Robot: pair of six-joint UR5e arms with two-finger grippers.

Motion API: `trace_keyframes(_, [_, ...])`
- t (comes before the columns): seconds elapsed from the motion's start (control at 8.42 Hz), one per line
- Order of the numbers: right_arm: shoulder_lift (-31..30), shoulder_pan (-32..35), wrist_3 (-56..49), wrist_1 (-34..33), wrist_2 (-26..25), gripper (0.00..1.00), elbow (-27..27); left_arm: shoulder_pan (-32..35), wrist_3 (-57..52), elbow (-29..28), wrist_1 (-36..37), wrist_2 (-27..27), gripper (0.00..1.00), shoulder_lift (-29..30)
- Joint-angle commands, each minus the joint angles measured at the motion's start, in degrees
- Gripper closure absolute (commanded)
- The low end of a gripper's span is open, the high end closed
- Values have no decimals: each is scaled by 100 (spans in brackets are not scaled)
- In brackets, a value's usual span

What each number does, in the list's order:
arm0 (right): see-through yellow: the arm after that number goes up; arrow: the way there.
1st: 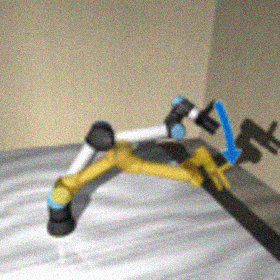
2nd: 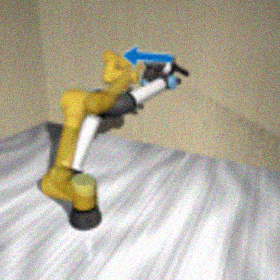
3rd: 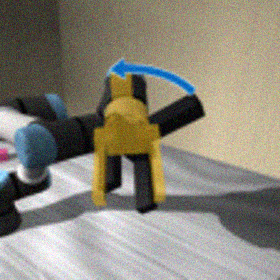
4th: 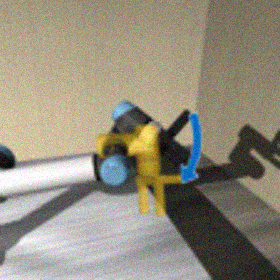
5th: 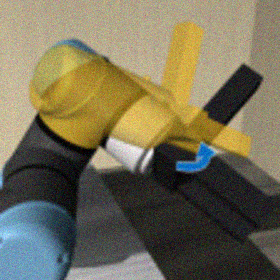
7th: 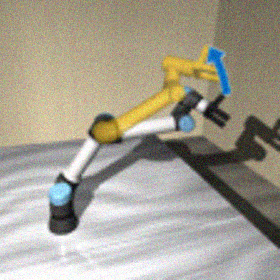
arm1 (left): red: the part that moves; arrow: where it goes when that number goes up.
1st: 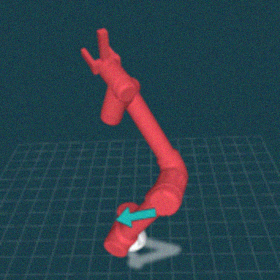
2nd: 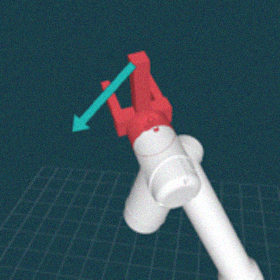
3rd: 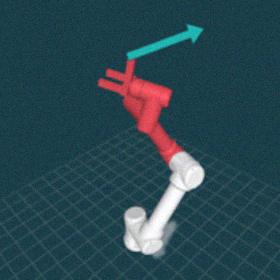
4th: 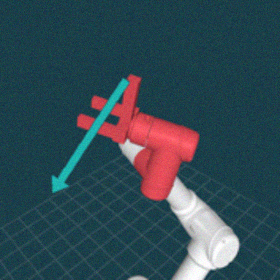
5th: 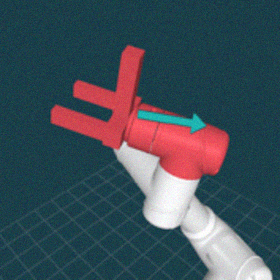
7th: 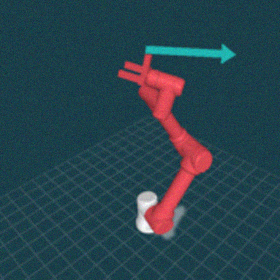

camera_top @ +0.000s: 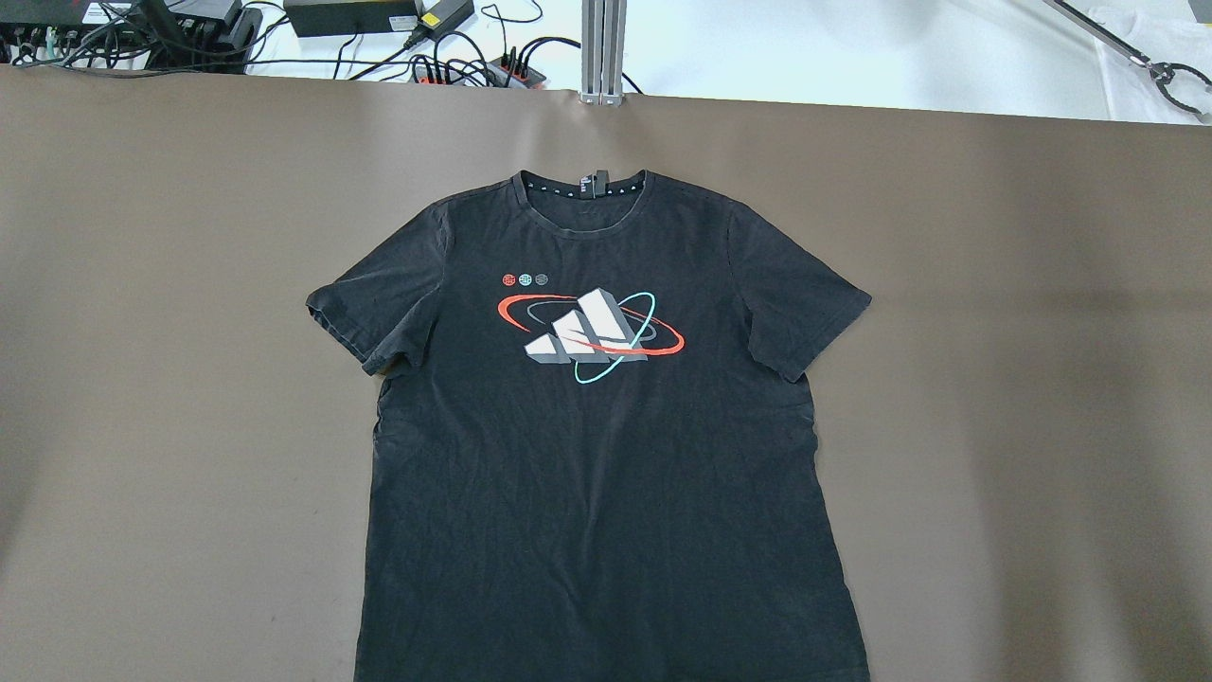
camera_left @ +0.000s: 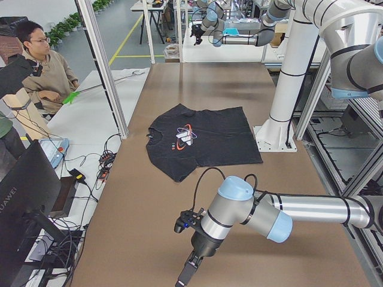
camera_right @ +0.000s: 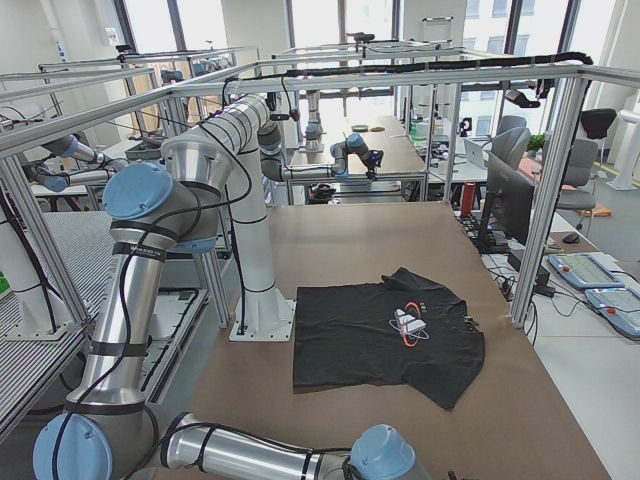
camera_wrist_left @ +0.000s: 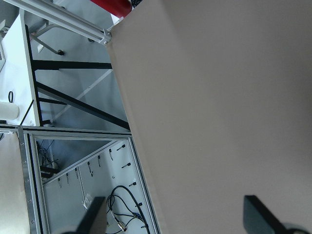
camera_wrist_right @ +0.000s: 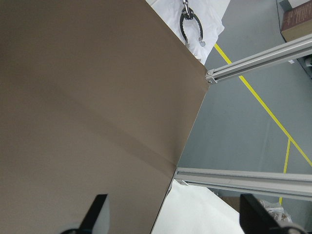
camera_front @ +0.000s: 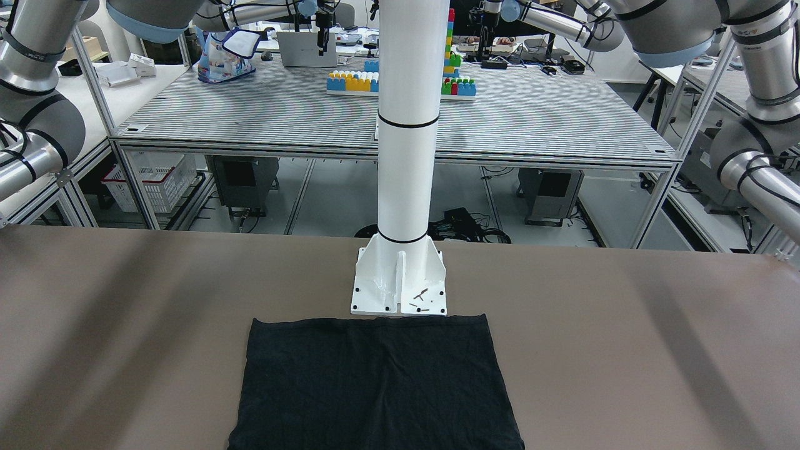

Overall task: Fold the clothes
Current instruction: 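Move the right arm in toward the black t-shirt's sleeve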

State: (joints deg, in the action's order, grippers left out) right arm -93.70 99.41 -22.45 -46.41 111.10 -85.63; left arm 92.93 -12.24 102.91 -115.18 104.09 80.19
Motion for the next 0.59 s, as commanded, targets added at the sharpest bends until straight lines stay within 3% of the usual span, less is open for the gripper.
trace_keyframes(0.0, [10, -9, 29, -9, 0, 6, 3, -12, 20, -42, -344, -29, 0, -169])
trace_keyframes(0.47, [53, -271, 1351, -9, 306, 6, 20, -12, 29, -87, -426, -20, 0, -205])
